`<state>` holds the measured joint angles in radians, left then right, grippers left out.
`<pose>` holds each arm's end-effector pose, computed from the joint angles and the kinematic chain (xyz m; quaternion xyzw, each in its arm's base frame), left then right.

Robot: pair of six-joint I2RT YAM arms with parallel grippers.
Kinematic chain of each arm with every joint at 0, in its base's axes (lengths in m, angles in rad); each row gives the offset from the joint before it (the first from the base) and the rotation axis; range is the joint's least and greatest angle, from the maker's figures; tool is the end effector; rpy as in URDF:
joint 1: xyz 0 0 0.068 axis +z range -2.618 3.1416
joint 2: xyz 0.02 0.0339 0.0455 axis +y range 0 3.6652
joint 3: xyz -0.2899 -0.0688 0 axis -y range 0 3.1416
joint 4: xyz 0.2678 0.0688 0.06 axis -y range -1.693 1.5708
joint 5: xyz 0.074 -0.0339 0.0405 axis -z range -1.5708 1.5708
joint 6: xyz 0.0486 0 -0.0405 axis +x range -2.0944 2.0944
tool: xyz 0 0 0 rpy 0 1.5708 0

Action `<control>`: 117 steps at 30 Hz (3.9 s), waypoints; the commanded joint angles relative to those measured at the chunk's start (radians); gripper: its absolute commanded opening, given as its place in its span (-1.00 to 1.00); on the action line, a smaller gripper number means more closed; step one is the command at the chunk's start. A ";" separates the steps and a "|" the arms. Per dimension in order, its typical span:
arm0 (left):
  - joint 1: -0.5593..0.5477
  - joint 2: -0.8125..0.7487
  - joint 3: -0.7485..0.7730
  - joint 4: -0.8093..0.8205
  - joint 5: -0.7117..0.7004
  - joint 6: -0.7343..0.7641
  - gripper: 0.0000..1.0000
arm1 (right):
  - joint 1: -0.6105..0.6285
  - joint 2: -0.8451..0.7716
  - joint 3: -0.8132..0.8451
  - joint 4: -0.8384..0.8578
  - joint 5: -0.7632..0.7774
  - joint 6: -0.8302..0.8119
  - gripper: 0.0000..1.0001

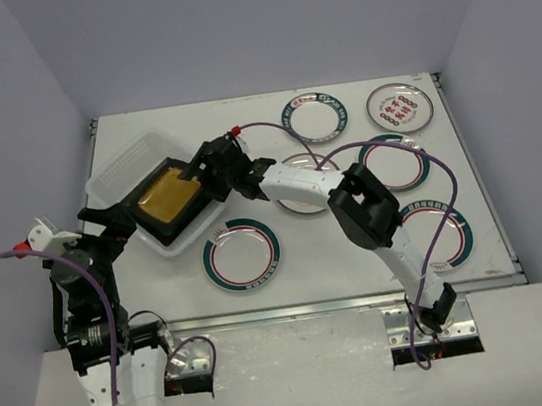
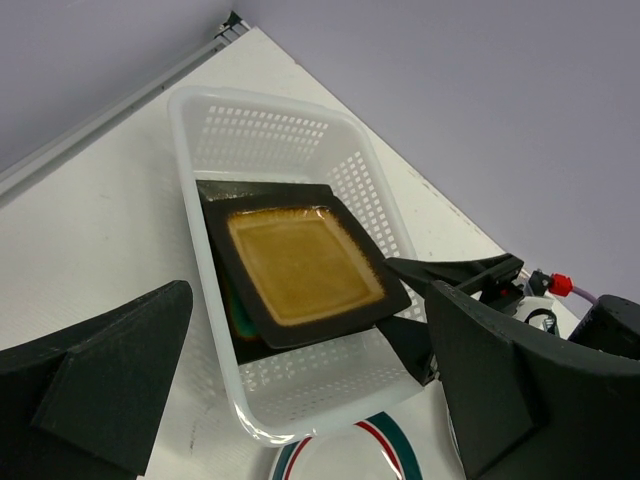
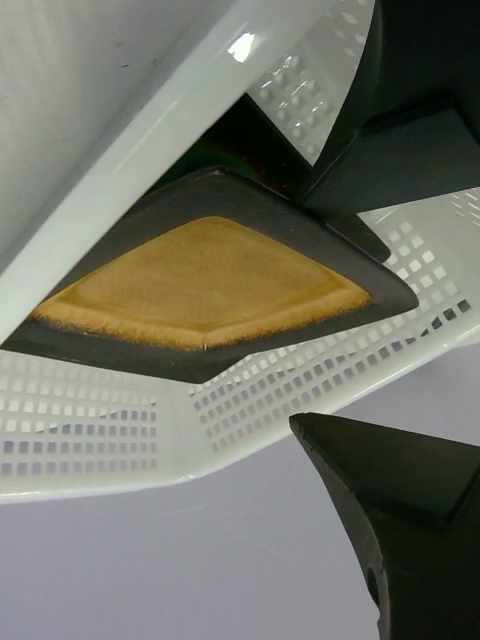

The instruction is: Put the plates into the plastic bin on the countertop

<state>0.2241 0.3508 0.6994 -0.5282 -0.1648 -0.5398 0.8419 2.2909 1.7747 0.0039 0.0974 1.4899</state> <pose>0.0947 0.0298 0.3392 -0.3341 0.6903 -0.0380 0.6407 0.3901 0.4297 0.1914 0.2978 0.8095 0.4470 0.2373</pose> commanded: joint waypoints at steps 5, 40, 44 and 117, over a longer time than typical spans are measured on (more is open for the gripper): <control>0.006 -0.012 0.028 0.022 -0.001 -0.003 1.00 | 0.021 -0.048 0.172 -0.232 -0.048 -0.121 0.85; -0.085 0.142 -0.038 0.198 0.476 0.113 1.00 | -0.135 -1.046 -1.190 0.145 -0.449 -0.646 0.82; -0.089 0.143 -0.044 0.206 0.497 0.115 1.00 | -0.135 -0.950 -1.216 0.251 -0.425 -0.597 0.67; -0.345 0.465 0.088 0.276 0.305 -0.242 -1.00 | -0.588 -1.213 -1.397 0.438 -0.804 -0.340 0.98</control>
<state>-0.1731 0.8446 0.6379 -0.1323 0.4540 -0.7370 0.3374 1.1205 0.3895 0.5243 -0.7393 1.1850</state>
